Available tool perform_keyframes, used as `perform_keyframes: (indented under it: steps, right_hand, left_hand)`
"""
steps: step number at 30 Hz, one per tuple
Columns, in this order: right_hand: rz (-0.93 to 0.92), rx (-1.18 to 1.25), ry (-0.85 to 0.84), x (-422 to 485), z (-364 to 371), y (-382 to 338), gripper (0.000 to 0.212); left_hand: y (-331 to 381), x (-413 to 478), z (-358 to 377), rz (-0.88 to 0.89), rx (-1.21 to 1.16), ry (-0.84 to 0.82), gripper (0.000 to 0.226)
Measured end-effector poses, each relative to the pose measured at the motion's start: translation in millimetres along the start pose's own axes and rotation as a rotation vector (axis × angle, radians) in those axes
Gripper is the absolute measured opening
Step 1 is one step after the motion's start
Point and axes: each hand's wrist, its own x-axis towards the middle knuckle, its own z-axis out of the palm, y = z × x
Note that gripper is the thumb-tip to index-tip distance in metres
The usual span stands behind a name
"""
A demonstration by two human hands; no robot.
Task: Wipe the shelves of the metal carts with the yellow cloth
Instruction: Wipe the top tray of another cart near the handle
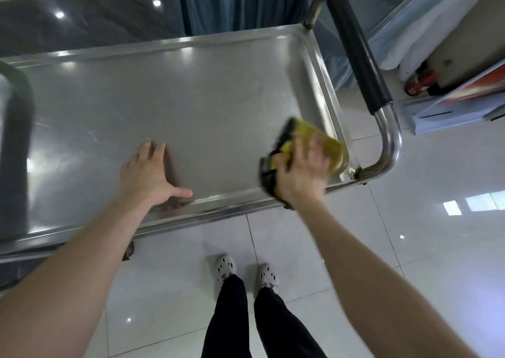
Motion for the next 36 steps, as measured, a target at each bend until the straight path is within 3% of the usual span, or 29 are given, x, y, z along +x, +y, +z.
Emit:
perform_keyframes:
  steps: [3, 6, 8, 13, 15, 17, 19, 22, 26, 29, 32, 36]
  right_hand:
    - [-0.431, 0.022, -0.079, -36, 25, -95, 0.070]
    - [-0.600, 0.048, -0.149, -40, 25, -106, 0.067]
    - [-0.578, 0.088, -0.114, -31, 19, -64, 0.066]
    - [-0.156, 0.059, -0.024, -5, -16, 90, 0.068]
    - [-0.051, 0.030, 0.011, -3, -16, 99, 0.070]
    - [0.051, 0.040, 0.076, -14, -6, 60, 0.071]
    - [-0.033, 0.074, 0.072, -39, 7, -1, 0.071]
    - [-0.421, 0.099, -0.027, -85, 29, -98, 0.069]
    - [-0.578, 0.141, -0.059, -93, 40, -127, 0.065]
    - [-0.478, 0.106, 0.012, -70, 37, -87, 0.066]
    - [-0.238, 0.046, 0.019, -49, 28, -59, 0.074]
    - [0.117, -0.006, 0.060, -62, 38, -146, 0.085]
  left_hand:
    - [-1, -20, 5, 0.015, 0.016, 0.088, 0.121]
    - [-5, -49, 22, 0.005, -0.047, 0.158, 0.089]
    - [-11, -64, 35, -0.007, -0.051, 0.112, 0.091]
    - [-21, -72, 55, 0.032, -0.036, 0.140, 0.094]
    - [-19, -74, 53, 0.036, -0.013, 0.168, 0.095]
    - [-19, -75, 51, 0.027, 0.015, 0.168, 0.096]
    - [-19, -74, 46, 0.032, 0.022, 0.119, 0.098]
    - [-29, -71, 33, 0.075, -0.056, 0.036, 0.094]
    - [-65, -70, 12, 0.082, -0.148, 0.009, 0.092]
    - [-104, -61, -3, 0.032, -0.107, 0.012, 0.103]
    - [-148, -48, -14, 0.002, -0.077, -0.031, 0.124]
    - [-201, -41, -13, -0.008, 0.059, -0.076, 0.147]
